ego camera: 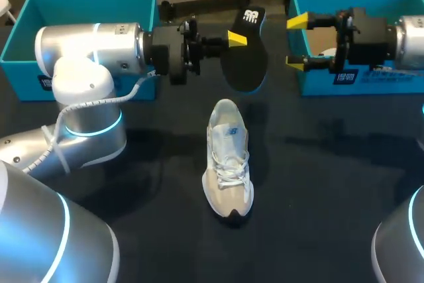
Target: Take the shoe out of the shoebox, open the shoe tongue, remove and reinsert the insole, then place the shoe into the shoebox
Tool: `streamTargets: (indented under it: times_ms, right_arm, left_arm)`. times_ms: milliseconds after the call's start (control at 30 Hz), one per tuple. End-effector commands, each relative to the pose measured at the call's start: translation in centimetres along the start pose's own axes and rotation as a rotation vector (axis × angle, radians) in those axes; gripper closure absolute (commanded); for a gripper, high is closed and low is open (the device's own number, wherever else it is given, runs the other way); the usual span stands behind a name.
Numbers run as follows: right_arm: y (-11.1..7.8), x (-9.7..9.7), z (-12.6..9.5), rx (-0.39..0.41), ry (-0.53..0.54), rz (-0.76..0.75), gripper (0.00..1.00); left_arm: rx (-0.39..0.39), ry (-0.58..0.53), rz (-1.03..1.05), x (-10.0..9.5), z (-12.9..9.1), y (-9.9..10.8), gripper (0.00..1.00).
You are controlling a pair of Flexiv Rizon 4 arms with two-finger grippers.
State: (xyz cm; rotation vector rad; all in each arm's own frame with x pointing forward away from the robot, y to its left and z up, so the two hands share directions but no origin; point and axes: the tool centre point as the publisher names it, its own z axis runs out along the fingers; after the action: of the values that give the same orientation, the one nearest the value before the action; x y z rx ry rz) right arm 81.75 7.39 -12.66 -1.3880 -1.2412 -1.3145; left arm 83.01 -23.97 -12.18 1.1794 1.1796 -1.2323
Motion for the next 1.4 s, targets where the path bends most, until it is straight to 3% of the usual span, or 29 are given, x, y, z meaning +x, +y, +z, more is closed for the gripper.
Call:
streamTargets:
  times_ms: [33, 367, 667, 1033, 1133, 1400]
  right_arm:
    - [-0.5, 0.0, -2.0, 0.006, -0.007, -0.011, 0.0]
    - [0.0, 0.4, -4.6, 0.074, 0.013, -0.081, 0.0]
    - [0.0, 0.4, -4.6, 0.074, 0.013, -0.081, 0.0]
    - [0.0, 0.4, -4.6, 0.074, 0.013, -0.081, 0.0]
    - [0.0, 0.4, -4.6, 0.074, 0.013, -0.081, 0.0]
    - [0.0, 0.4, -4.6, 0.074, 0.013, -0.081, 0.0]
  left_arm:
    - [-0.002, -0.001, 0.002, 0.0, 0.0, -0.1, 1.0]
    - [-0.002, -0.001, 0.002, 0.0, 0.0, -0.1, 1.0]
    - [-0.002, -0.001, 0.002, 0.0, 0.0, -0.1, 1.0]
    - [-0.04, 0.076, -0.604, -0.7, -0.7, -1.6, 1.0]
    - [-0.06, 0.05, -0.808, -1.3, -0.8, -2.0, 1.0]
    - [-0.021, 0.069, -1.273, -1.4, -1.0, -2.7, 1.0]
